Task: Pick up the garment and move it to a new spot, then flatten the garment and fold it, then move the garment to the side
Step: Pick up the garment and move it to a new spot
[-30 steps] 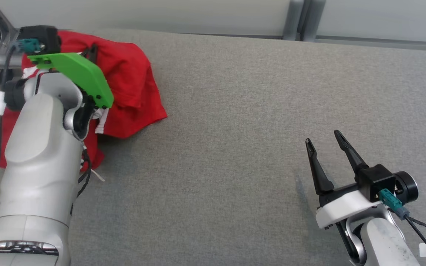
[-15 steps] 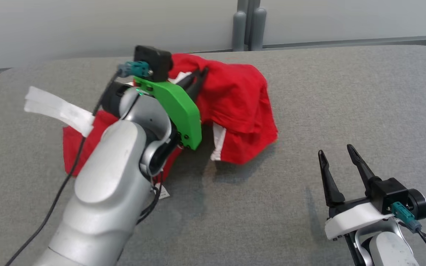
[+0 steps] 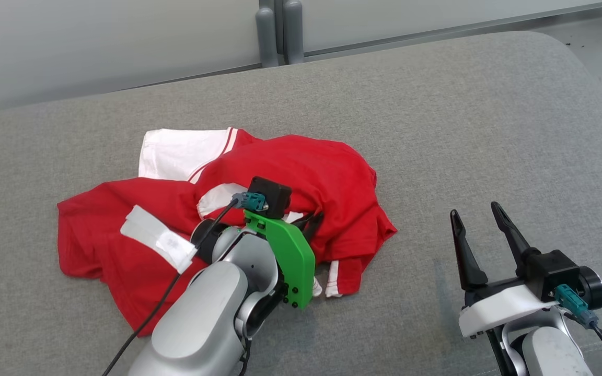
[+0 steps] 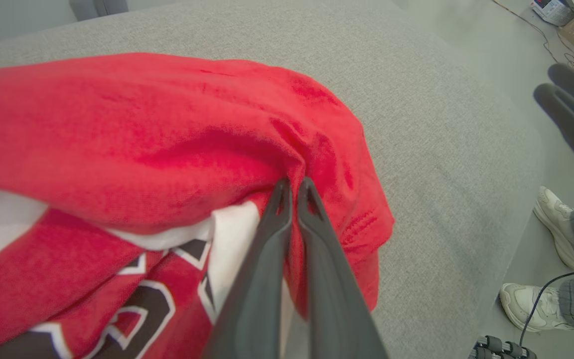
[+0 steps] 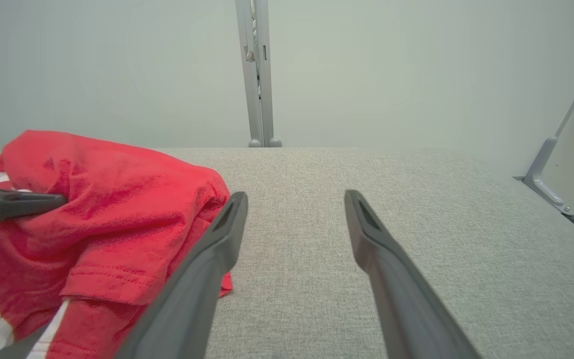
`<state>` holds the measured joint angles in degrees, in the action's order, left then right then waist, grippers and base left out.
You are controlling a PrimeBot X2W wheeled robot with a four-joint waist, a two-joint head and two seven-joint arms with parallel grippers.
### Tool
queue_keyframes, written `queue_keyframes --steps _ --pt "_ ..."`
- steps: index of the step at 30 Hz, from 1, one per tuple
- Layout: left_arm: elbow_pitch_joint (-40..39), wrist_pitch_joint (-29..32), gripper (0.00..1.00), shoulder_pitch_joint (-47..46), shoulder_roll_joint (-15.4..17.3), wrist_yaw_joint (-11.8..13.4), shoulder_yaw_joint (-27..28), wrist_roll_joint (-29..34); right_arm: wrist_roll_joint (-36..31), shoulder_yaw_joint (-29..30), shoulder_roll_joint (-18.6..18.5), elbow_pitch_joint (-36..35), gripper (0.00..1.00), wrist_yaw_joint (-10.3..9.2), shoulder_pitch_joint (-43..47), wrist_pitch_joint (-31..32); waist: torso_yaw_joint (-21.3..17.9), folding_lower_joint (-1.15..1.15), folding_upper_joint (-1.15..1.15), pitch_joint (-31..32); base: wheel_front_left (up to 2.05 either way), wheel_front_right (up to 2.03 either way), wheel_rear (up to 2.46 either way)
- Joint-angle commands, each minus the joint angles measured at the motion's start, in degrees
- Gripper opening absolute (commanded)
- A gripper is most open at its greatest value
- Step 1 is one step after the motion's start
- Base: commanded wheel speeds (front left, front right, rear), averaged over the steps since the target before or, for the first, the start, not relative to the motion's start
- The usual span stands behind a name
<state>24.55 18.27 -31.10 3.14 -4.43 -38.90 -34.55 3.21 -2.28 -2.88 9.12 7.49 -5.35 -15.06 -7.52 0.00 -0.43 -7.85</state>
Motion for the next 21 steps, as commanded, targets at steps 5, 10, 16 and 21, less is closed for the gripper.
queue_keyframes --steps 5,10,16,21 --pt "2.6 -2.6 1.0 2.1 1.4 0.6 0.0 0.9 0.2 0.7 0.0 -0.3 1.0 0.0 1.7 -0.2 -0.7 0.0 0.43 0.0 0.0 0.0 0.0" --pt "-3.1 -3.4 1.0 2.7 4.6 1.2 -2.5 4.8 0.0 1.6 -0.1 -0.5 1.0 0.0 2.2 -0.2 0.5 0.0 0.43 0.6 0.0 0.0 0.0" --pt "-14.7 -0.8 1.0 5.3 10.8 4.3 -0.4 5.5 0.1 2.0 -0.1 -1.0 1.0 0.0 2.5 -0.2 1.9 0.0 0.43 1.0 0.0 0.0 0.0" --pt "-19.3 2.3 1.0 9.0 17.8 9.1 6.4 2.5 0.5 1.6 -0.1 -1.2 1.0 0.0 2.4 -0.2 2.9 0.0 0.43 1.0 0.0 0.0 0.0"
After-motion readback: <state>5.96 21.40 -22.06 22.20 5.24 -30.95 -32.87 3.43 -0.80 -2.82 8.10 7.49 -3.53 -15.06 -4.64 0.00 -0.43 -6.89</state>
